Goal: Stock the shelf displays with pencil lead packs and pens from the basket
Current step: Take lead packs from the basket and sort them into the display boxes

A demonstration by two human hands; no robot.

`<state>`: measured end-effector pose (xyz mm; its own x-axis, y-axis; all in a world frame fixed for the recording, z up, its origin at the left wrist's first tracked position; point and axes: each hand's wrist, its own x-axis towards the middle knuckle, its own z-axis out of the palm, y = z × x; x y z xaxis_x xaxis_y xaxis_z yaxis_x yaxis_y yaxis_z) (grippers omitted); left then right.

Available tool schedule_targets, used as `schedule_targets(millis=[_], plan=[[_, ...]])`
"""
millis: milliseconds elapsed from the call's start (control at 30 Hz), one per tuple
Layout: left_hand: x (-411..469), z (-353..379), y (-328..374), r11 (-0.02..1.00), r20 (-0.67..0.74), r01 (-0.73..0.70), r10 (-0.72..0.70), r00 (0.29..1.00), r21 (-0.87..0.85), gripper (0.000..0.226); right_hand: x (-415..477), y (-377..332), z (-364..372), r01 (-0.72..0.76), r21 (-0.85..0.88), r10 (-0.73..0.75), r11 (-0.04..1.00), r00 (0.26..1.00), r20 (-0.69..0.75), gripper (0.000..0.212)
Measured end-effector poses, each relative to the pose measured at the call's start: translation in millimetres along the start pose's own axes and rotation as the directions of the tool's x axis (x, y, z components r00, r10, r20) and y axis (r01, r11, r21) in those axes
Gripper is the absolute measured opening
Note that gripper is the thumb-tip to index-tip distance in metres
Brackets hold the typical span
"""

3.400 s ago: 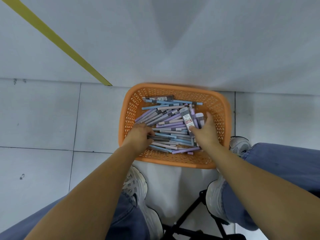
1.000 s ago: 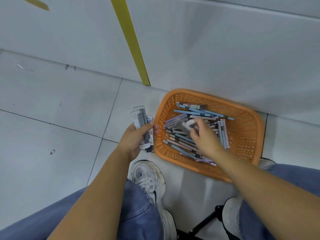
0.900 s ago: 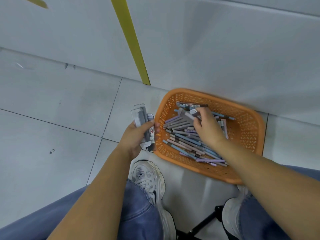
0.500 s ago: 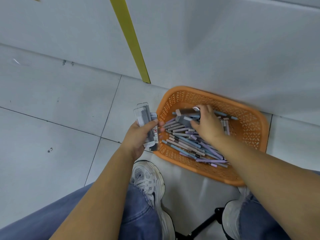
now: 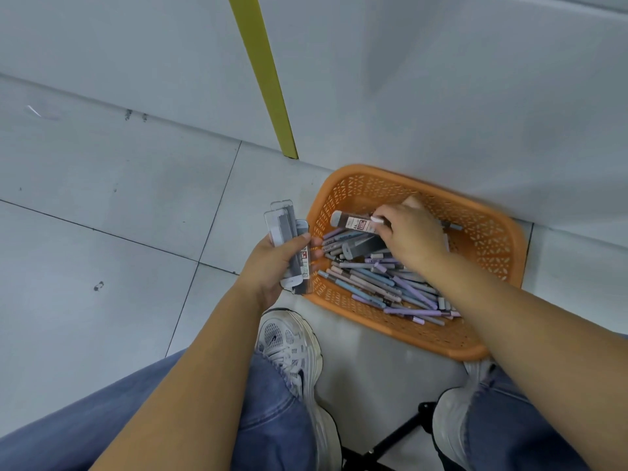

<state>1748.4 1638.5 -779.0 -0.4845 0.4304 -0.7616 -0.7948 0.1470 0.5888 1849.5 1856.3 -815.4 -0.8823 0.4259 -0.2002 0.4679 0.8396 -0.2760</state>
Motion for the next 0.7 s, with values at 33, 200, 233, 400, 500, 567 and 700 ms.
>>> schedule_targets(millis=[33,200,233,400,500,567,700], plan=[[0.8,-0.5,-0.3,1.000,0.006,-0.003,0.003,1.000,0.012,0.018,-1.7,2.2,1.6,0.014,0.007,-0.014,1.000,0.997,0.074,0.021],[1.3,-0.7,-2.9,0.998,0.023,-0.003,0.002,1.000,0.056,0.010,-9.8,10.6,19.9,0.040,0.055,-0.055,0.998,0.951,0.303,0.033],[1.8,-1.9,-4.1,0.998,0.026,-0.010,0.008,1.000,0.065,0.014,-10.0,9.9,22.7,0.048,0.049,-0.060,0.998,0.952,0.299,0.036],[1.2,-3.5,-3.3,0.998,0.028,-0.005,0.003,1.000,0.064,0.021,-4.9,4.2,25.4,0.048,-0.020,-0.039,0.999,0.945,0.324,0.056],[4.0,-3.7,-4.1,0.997,0.001,-0.008,0.008,1.000,0.071,0.011,-3.5,5.0,24.1,0.030,-0.043,-0.012,0.999,0.926,0.377,0.057],[3.9,-2.8,-4.9,0.998,-0.002,0.008,-0.008,1.000,0.069,0.010,-5.3,6.2,24.2,-0.029,0.009,0.022,1.000,0.907,0.421,0.054],[3.0,-3.2,-6.2,0.995,0.004,0.031,-0.031,1.000,0.091,0.014,-9.7,9.7,27.5,-0.079,0.089,0.035,0.993,0.910,0.413,0.041]])
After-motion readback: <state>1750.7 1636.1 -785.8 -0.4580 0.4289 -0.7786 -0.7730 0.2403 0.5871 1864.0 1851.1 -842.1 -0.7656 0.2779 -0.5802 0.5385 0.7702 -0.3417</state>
